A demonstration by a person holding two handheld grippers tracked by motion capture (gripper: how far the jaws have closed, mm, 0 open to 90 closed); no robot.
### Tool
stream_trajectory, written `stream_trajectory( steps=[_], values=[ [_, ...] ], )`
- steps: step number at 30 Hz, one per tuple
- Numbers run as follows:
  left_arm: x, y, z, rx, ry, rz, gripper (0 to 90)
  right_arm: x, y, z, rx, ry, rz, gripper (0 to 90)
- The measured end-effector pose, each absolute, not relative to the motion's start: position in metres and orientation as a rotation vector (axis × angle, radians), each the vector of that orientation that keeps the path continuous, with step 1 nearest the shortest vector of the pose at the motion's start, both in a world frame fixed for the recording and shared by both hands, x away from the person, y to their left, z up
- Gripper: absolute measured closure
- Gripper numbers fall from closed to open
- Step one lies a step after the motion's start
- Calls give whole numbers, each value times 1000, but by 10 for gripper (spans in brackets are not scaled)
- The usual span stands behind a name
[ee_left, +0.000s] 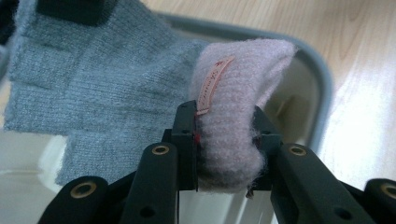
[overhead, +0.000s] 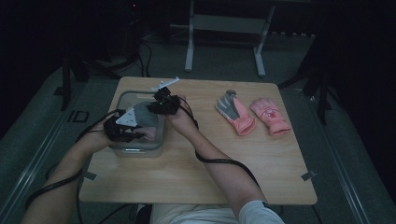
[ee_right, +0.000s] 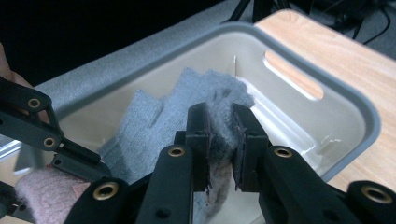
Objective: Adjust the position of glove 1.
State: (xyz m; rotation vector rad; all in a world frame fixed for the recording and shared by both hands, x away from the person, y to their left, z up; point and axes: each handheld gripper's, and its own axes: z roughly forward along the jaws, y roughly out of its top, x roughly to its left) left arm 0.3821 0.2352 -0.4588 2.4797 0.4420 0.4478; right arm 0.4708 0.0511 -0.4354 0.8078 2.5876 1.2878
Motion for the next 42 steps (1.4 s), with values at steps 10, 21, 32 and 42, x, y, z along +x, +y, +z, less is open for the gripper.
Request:
stream_trajectory(
  steps=[10, 21, 32, 42],
  values=[
    [403, 231, -485, 2565, 499, 365, 697, 490, 61, -473, 893, 2639, 1185, 783],
    [424, 218, -492, 2654, 533, 286, 691, 499, 59, -486, 958, 2632, 1166, 603],
    [421, 219, -485, 2617, 625, 307, 253, 488, 29, -467, 946, 2604, 1315, 478],
    [406, 222, -454, 2396, 702, 342, 78, 470, 2, -446, 864, 2619, 1414, 304]
  ],
)
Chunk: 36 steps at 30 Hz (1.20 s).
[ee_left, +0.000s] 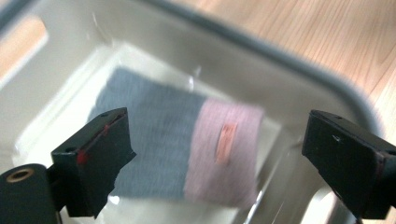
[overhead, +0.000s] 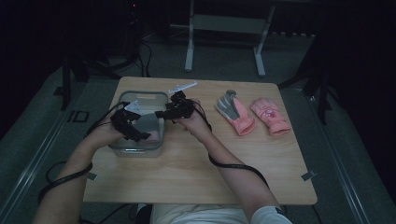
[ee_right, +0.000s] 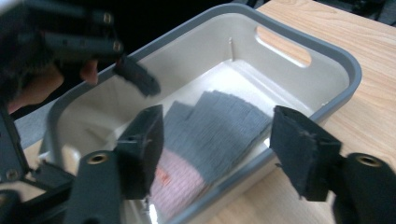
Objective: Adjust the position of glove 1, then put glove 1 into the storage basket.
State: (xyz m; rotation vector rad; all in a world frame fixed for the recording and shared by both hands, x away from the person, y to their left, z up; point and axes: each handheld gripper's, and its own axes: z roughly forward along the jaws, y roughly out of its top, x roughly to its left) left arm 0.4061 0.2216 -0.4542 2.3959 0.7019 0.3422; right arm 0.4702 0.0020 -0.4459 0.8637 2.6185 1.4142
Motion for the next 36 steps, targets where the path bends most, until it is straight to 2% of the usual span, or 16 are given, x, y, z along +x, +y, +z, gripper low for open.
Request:
stream_trajectory(
  steps=[4, 6, 9, 13, 16, 20, 23, 30, 33, 34, 35, 36],
  values=[
    [397, 212, -447, 2332, 711, 339, 54, 459, -13, -446, 789, 2624, 1440, 245],
    [391, 207, -445, 2302, 696, 312, 48, 452, -21, -449, 739, 2633, 1443, 188],
    [385, 198, -444, 2281, 689, 270, 48, 444, -36, -454, 722, 2640, 1435, 165],
    [376, 180, -443, 2284, 646, 264, 48, 440, -58, -456, 701, 2591, 1436, 181],
    [365, 162, -442, 2246, 610, 218, 47, 438, -80, -457, 700, 2568, 1454, 167],
    [357, 145, -444, 2242, 579, 225, 48, 437, -98, -455, 717, 2544, 1435, 150],
    [350, 127, -448, 2235, 548, 209, 48, 435, -123, -453, 812, 2524, 1428, 148],
    [341, 98, -464, 2242, 494, 214, 48, 431, -151, -461, 864, 2490, 1444, 135],
    [339, 88, -474, 2238, 485, 194, 48, 429, -164, -468, 856, 2494, 1411, 164],
    [337, 82, -481, 2241, 472, 191, 49, 428, -174, -469, 857, 2484, 1388, 320],
    [337, 82, -481, 2241, 472, 191, 49, 428, -174, -469, 857, 2484, 1388, 320],
    [335, 78, -486, 2238, 471, 190, 49, 428, -179, -469, 876, 2479, 1379, 362]
  ],
)
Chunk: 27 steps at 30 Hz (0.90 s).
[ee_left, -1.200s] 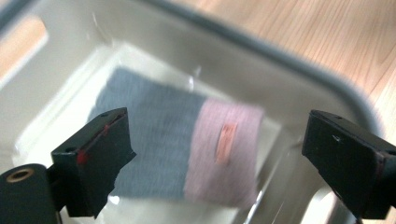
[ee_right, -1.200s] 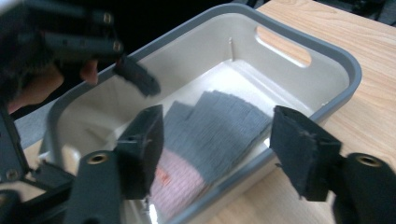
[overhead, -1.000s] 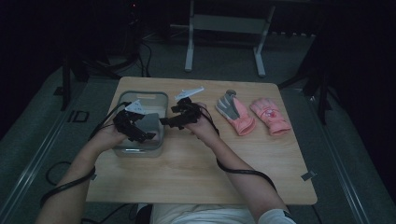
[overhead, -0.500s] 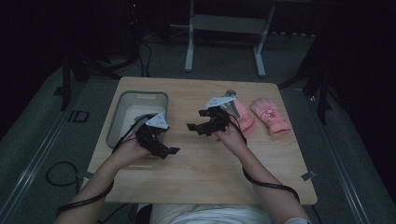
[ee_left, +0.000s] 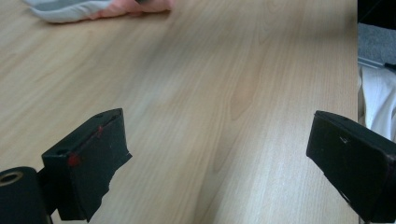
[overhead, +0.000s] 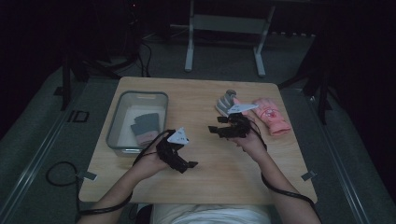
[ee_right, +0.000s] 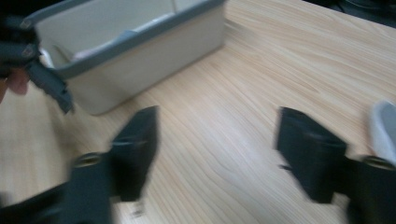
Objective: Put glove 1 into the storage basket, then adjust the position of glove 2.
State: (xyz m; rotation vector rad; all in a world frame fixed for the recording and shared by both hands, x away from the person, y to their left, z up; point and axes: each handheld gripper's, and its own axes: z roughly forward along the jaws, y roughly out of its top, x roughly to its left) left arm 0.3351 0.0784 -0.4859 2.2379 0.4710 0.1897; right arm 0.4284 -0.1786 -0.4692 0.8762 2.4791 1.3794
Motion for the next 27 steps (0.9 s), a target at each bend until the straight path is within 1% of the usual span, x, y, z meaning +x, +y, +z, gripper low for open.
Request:
stream_trajectory(
  steps=[1, 3, 4, 5, 6, 7, 9, 18, 23, 24, 27],
  values=[
    [334, 76, -489, 2234, 472, 192, 49, 430, -185, -469, 899, 2472, 1366, 475],
    [330, 71, -499, 2242, 470, 186, 51, 432, -196, -468, 950, 2451, 1345, 545],
    [328, 70, -502, 2251, 470, 193, 51, 433, -201, -467, 974, 2436, 1327, 638],
    [326, 68, -507, 2262, 469, 205, 51, 434, -205, -466, 982, 2431, 1308, 663],
    [326, 68, -507, 2262, 469, 205, 51, 434, -205, -466, 982, 2431, 1308, 663],
    [321, 64, -516, 2275, 463, 224, 51, 435, -210, -465, 985, 2414, 1294, 662],
    [317, 61, -521, 2273, 462, 231, 51, 441, -227, -465, 964, 2389, 1242, 635],
    [303, 59, -538, 2253, 487, 230, 51, 467, -260, -466, 1006, 2297, 1143, 629],
    [297, 58, -544, 2241, 490, 251, 51, 489, -263, -471, 1011, 2283, 1087, 604],
    [297, 58, -544, 2241, 490, 251, 51, 489, -263, -471, 1011, 2283, 1087, 604],
    [293, 60, -546, 2221, 513, 250, 51, 510, -253, -479, 997, 2317, 1036, 594]
  ],
)
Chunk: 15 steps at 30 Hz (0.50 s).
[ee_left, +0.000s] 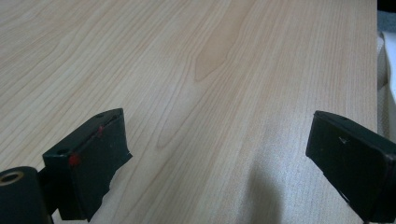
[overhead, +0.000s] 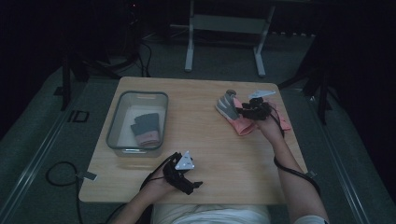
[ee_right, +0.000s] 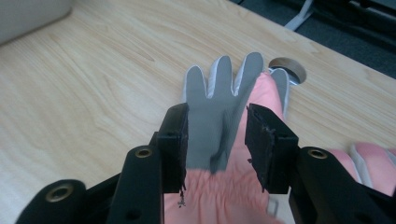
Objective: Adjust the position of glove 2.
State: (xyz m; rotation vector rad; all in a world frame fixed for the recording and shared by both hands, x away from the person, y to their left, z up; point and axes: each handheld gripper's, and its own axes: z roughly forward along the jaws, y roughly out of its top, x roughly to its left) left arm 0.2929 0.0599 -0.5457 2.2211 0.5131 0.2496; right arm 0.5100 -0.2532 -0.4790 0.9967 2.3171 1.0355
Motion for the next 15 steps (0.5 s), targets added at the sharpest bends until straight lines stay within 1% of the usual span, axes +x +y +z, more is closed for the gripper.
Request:
stream_trajectory(
  steps=[4, 6, 10, 11, 14, 15],
  values=[
    [291, 61, -544, 2207, 517, 241, 51, 525, -241, -490, 976, 2361, 987, 597],
    [289, 62, -543, 2201, 507, 235, 51, 532, -235, -498, 984, 2385, 952, 620],
    [290, 63, -544, 2197, 511, 227, 51, 543, -232, -506, 993, 2407, 908, 621],
    [290, 63, -545, 2197, 512, 223, 51, 551, -231, -517, 1018, 2438, 854, 613],
    [289, 62, -546, 2211, 481, 225, 51, 552, -231, -525, 998, 2456, 840, 615],
    [289, 61, -546, 2221, 478, 229, 51, 552, -230, -527, 985, 2459, 835, 629]
  ],
)
